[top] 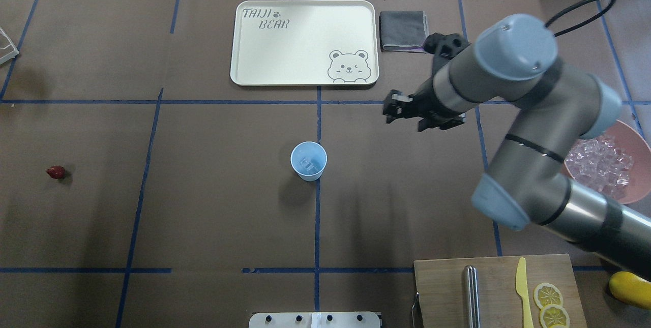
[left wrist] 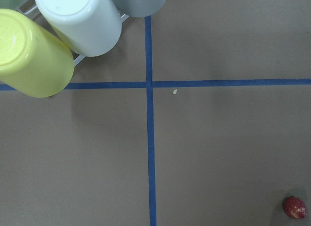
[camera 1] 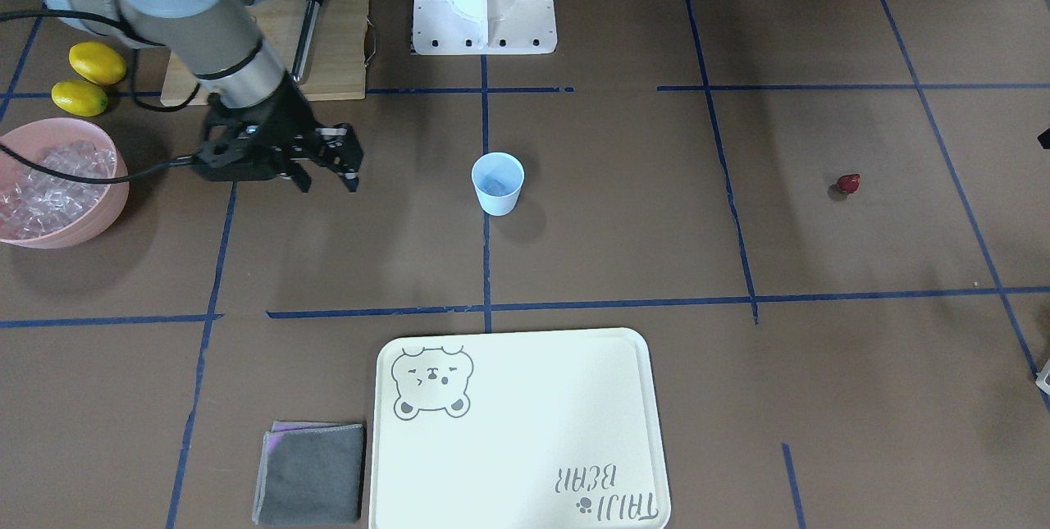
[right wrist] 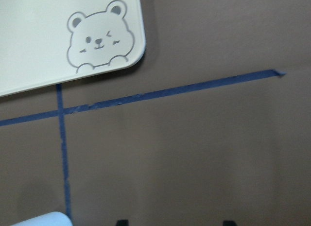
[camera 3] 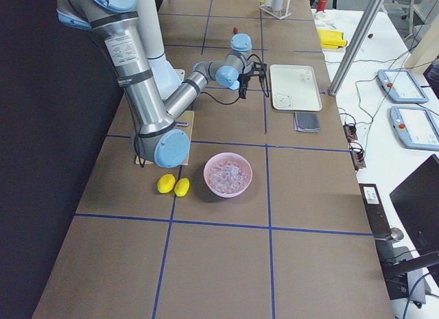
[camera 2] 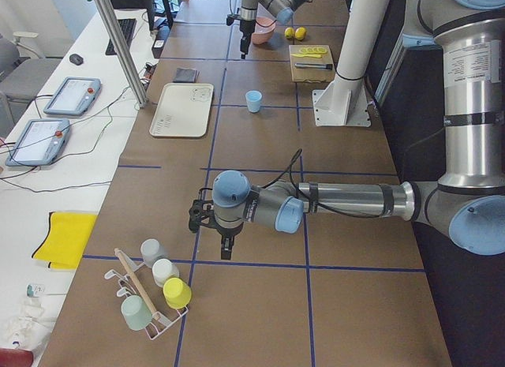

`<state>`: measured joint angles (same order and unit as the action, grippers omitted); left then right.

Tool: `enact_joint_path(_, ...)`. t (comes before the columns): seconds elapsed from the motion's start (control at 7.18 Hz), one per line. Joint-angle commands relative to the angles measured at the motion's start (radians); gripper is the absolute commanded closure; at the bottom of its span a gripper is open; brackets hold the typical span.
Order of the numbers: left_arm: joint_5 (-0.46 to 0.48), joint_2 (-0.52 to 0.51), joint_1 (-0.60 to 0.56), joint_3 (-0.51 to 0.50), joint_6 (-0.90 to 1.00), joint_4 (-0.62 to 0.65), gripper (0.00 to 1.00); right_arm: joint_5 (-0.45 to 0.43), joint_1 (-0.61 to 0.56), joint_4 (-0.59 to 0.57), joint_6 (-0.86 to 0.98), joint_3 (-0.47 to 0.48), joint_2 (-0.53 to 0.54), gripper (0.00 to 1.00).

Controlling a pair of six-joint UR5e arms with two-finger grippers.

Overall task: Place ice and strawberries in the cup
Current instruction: 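Return the right gripper to the pink ice bowl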

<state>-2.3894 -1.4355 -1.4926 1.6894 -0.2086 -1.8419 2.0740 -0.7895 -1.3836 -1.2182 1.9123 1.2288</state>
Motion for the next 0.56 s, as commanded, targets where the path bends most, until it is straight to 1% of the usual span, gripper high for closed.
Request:
enact_joint_path(0.0, -0.001, 0.001, 0.0, -0.001, 0.0, 0.001, 0.0, 0.055, -0.147, 0.001, 0.248, 0.062, 0.211, 0.28)
enact_joint_path(0.14, -0.001, 0.001, 0.0, -0.001, 0.0, 0.0, 0.0, 0.054, -0.186, 0.003, 0.337, 0.079, 0.294, 0.27)
enact_joint_path(0.28, -0.001, 0.001, 0.0, -0.001, 0.0, 0.001, 0.0, 0.041, -0.203, 0.014, 0.388, 0.095, 0.37, 0.27)
enact_joint_path(0.42, -0.001, 0.0, 0.0, -0.001, 0.0, 0.001, 0.0, 0.012, -0.209, 0.017, 0.417, 0.112, 0.43, 0.24)
